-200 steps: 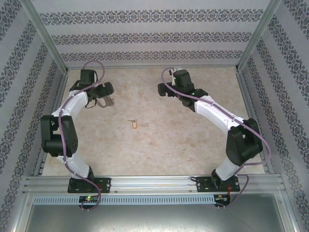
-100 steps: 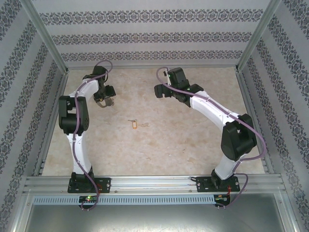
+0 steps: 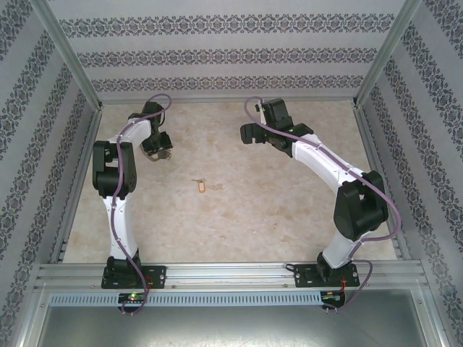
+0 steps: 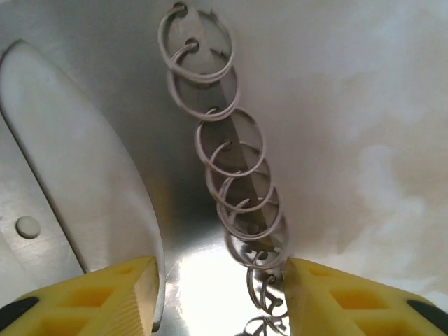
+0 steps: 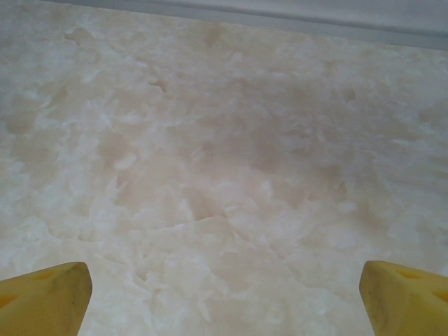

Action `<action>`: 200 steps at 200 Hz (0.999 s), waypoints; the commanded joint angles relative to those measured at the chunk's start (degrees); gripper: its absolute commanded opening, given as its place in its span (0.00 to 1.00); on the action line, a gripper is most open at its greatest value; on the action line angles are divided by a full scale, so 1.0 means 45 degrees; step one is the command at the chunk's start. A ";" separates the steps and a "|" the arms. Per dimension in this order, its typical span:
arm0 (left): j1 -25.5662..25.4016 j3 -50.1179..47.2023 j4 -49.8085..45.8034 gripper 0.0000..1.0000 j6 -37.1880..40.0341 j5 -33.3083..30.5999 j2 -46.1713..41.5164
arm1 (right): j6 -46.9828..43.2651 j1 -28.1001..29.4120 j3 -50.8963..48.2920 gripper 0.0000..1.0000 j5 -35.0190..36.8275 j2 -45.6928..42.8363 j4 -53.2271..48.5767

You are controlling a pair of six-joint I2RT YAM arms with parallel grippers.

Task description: Put the keys on the keyring

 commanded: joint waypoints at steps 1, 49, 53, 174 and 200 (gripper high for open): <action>-0.0189 -0.0660 -0.0283 0.49 -0.0225 0.0166 -0.0355 | -0.0102 -0.0095 -0.0176 0.98 -0.0235 -0.0405 -0.0162; -0.0227 -0.2819 0.0352 0.43 -0.0453 0.0759 -0.1698 | 0.0086 -0.0144 -0.0456 0.98 -0.0085 -0.0714 -0.0152; -0.0238 -0.2993 0.0391 0.43 -0.0479 0.0805 -0.1827 | 0.0108 -0.0137 -0.0495 0.98 -0.0083 -0.0766 -0.0134; -0.2589 -0.9953 -0.0203 0.45 -0.2238 0.1112 -0.7644 | 0.0235 -0.1219 -0.1280 0.98 -0.0877 -0.2468 0.0150; -0.4126 -1.0247 -0.0793 0.45 -0.3399 0.1821 -0.8020 | 0.0272 -0.2056 -0.0916 0.98 -0.2144 -0.2505 0.0189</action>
